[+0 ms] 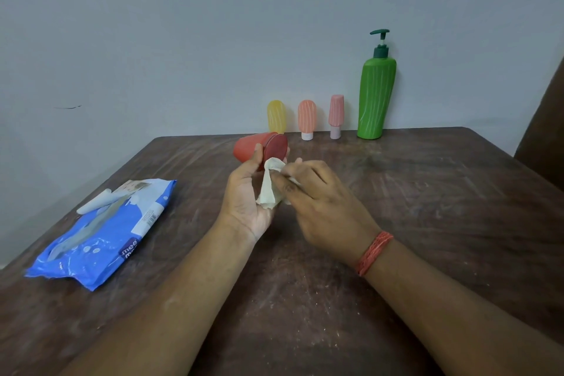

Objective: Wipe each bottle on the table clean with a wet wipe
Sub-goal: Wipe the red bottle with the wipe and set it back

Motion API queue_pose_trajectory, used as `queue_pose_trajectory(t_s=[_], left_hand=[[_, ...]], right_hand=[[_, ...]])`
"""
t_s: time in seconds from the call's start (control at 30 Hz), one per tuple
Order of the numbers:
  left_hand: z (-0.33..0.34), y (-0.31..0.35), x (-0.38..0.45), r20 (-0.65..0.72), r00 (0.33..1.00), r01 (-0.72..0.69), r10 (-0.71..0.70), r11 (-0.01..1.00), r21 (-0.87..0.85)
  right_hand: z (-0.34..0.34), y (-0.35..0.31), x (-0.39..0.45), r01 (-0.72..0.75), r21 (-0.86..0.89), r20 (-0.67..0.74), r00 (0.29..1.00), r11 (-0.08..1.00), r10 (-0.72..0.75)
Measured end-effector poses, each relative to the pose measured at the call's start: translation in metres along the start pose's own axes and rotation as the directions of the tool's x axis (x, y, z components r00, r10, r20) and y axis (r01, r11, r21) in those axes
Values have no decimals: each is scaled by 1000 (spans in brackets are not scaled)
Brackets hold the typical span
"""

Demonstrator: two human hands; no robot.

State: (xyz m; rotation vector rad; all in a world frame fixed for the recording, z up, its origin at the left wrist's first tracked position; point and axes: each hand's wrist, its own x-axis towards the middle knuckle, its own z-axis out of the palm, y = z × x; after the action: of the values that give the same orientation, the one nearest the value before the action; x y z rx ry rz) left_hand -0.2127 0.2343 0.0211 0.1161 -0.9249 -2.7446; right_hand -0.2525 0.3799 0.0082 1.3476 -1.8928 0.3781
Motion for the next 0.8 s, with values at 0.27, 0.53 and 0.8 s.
queue_pose_trajectory(t_s=[0.27, 0.53, 0.8], left_hand=[[4, -7, 4, 16, 1000, -24, 24, 999, 25], [0, -8, 2, 50, 999, -4, 3, 1000, 30], [4, -3, 0, 25, 999, 23, -24, 999, 36]], right_hand=[[-5, 6, 4, -253, -51, 18, 967, 966, 255], [-7, 15, 7, -254, -27, 3, 967, 967, 254], [-10, 13, 6, -153, -53, 62, 986, 987, 156]])
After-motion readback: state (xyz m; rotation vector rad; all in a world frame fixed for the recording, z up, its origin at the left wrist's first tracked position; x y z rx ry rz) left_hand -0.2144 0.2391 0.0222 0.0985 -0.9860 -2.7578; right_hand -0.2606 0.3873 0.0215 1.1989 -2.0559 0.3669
